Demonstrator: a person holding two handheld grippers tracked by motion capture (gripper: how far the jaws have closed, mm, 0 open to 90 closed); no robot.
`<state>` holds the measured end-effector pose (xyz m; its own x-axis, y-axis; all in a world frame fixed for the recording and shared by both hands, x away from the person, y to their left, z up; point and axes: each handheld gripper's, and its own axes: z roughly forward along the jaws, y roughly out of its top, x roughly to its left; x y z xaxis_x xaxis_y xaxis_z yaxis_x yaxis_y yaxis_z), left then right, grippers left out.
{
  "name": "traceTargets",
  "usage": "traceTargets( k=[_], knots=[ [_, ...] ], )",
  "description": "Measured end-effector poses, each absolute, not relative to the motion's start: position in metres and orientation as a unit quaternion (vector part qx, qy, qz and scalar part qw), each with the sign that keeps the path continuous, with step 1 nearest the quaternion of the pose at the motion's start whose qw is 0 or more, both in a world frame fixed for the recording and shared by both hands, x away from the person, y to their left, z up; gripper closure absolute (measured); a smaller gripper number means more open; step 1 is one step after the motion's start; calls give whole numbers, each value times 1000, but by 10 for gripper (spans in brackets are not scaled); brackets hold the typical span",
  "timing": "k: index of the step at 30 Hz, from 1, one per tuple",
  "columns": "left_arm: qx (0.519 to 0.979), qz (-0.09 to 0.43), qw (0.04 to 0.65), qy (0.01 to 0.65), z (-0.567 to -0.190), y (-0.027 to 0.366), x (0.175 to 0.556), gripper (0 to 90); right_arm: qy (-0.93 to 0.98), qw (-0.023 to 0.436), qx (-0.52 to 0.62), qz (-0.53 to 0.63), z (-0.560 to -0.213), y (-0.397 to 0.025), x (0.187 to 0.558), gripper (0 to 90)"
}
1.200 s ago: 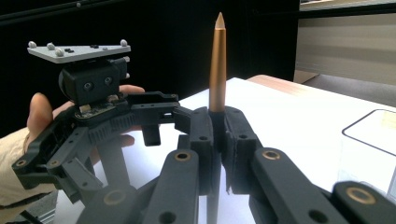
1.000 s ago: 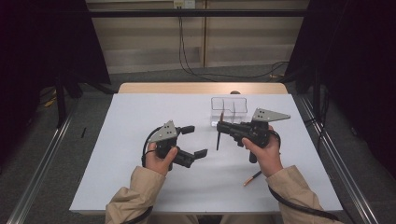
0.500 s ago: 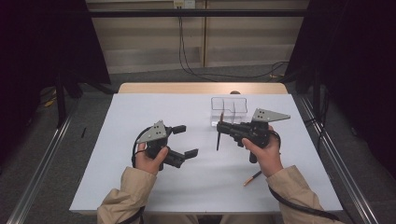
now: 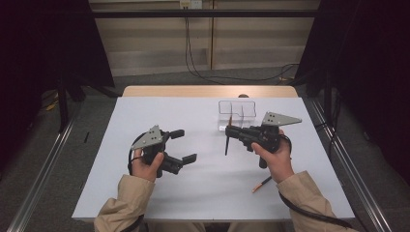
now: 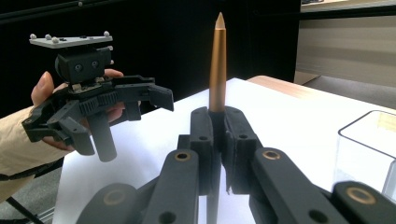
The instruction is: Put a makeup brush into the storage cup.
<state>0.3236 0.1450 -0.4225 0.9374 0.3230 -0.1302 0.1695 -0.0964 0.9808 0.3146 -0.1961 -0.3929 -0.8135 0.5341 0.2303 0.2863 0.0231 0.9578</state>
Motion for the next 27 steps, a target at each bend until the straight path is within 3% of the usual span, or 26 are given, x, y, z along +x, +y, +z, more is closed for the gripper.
traceTargets(
  k=[27],
  knots=[
    [739,98,641,184,-421,192,316,9,709,103,290,635,-392,-197,315,834]
  ],
)
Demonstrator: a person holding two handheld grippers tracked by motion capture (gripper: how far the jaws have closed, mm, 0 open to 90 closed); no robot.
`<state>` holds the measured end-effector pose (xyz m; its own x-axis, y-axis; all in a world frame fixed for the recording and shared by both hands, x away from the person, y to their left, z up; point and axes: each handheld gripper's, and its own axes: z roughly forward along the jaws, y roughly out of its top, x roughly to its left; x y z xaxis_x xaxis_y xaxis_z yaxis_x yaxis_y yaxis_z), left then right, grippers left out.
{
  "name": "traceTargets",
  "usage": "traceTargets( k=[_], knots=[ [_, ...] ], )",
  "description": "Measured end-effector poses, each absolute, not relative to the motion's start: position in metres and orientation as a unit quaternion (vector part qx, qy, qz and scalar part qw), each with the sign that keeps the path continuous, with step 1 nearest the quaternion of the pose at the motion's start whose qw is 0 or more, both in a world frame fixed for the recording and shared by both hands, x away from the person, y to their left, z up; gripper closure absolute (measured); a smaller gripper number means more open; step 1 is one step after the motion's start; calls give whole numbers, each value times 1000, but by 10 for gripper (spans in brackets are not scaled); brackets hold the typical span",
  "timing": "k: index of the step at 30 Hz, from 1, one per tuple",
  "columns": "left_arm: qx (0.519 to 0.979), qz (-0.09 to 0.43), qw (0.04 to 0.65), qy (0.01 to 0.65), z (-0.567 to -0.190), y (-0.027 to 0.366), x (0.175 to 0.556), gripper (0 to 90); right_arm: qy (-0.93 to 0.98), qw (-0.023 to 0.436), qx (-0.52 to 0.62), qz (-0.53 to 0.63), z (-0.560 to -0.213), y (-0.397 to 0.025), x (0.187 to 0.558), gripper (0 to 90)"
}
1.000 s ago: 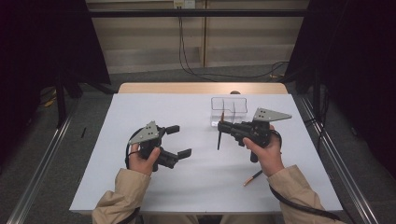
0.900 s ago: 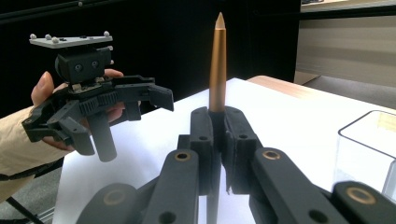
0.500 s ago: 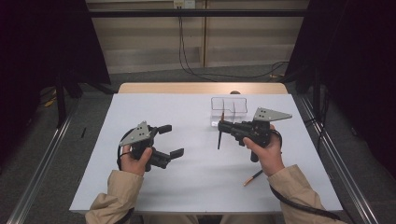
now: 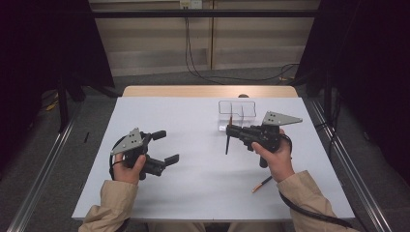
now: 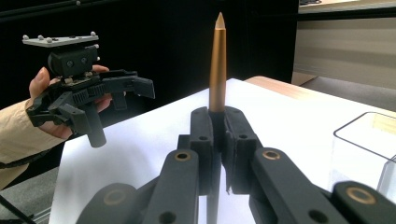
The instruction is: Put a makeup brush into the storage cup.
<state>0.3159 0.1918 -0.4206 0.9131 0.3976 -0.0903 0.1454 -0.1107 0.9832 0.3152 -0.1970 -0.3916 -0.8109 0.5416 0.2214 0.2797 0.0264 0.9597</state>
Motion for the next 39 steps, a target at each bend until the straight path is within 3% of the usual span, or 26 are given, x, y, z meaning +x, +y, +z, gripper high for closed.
traceTargets(
  k=[39],
  knots=[
    [728,136,634,225,-425,232,301,14,716,111,287,626,-391,-200,327,834]
  ],
)
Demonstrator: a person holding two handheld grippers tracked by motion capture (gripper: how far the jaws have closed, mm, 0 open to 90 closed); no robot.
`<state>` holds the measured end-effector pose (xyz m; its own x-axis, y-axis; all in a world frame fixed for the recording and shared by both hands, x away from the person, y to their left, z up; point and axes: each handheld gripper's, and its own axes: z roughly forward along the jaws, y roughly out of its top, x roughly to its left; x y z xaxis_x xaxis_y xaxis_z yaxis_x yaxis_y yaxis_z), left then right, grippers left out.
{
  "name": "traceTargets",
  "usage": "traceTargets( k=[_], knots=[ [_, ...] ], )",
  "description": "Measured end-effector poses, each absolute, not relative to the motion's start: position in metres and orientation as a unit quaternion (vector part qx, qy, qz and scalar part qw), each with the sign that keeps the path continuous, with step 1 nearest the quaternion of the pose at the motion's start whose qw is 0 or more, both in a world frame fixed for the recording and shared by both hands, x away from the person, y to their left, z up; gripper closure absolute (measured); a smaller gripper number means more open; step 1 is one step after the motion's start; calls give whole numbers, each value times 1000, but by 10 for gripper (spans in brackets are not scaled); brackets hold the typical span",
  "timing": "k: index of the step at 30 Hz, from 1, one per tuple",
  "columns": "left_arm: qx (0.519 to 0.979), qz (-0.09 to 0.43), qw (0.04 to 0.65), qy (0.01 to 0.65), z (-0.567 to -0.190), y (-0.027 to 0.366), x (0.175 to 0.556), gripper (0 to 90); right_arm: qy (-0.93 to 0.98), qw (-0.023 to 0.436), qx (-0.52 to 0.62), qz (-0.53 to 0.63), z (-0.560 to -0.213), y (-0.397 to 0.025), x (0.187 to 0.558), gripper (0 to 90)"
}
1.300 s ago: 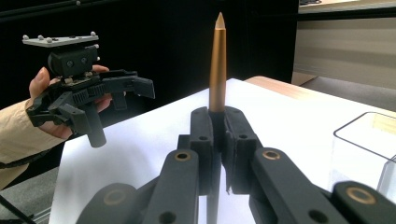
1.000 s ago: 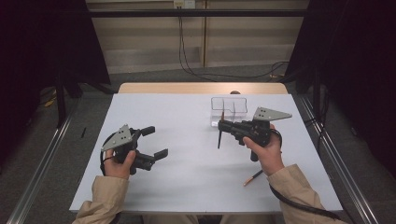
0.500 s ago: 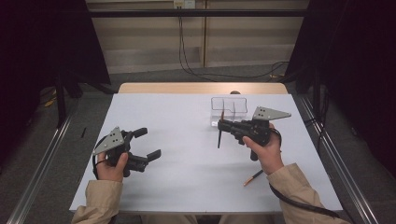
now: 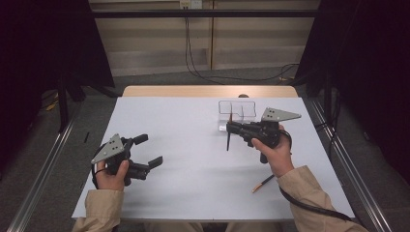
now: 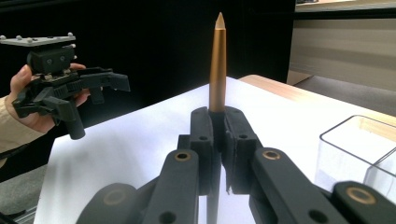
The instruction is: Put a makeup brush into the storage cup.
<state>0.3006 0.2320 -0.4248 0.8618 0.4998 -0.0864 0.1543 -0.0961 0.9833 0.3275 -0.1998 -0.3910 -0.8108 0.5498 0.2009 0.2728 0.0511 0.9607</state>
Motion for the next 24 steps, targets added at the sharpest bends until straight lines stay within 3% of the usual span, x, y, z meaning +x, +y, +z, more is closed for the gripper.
traceTargets(
  k=[24],
  knots=[
    [722,147,637,227,-425,244,294,5,713,133,295,622,-380,-210,349,834]
  ],
)
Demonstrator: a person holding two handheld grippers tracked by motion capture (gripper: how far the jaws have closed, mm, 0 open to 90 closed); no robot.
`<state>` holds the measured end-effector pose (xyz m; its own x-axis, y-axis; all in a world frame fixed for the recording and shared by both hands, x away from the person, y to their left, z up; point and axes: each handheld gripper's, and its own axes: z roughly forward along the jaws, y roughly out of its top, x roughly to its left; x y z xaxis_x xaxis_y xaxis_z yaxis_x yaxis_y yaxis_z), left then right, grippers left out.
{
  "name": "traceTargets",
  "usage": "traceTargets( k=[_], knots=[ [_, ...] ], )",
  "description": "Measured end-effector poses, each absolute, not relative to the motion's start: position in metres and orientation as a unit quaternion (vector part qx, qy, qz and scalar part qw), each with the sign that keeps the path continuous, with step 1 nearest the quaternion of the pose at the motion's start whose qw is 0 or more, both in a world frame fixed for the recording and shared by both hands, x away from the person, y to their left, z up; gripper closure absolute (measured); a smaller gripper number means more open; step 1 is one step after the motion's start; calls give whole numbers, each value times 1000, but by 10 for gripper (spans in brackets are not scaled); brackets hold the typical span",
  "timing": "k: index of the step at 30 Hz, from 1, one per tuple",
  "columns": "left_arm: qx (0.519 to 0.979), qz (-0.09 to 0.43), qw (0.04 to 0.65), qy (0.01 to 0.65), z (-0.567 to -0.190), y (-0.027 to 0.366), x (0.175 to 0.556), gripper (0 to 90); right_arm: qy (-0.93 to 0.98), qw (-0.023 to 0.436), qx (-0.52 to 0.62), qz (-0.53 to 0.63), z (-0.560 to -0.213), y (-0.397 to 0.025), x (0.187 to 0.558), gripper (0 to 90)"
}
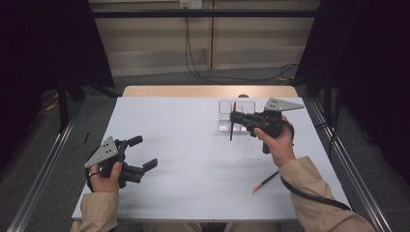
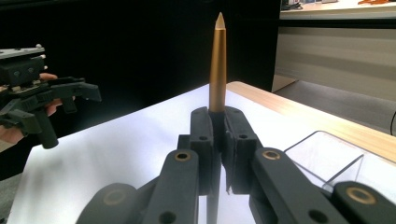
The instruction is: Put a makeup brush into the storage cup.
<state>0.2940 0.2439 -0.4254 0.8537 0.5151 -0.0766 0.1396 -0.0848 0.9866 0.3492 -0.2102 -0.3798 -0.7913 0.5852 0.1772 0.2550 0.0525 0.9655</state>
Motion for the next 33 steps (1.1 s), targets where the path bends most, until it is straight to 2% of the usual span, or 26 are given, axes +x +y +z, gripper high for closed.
traceTargets(
  k=[33],
  knots=[
    [725,151,634,221,-425,244,294,5,696,176,327,615,-362,-236,385,834]
  ],
)
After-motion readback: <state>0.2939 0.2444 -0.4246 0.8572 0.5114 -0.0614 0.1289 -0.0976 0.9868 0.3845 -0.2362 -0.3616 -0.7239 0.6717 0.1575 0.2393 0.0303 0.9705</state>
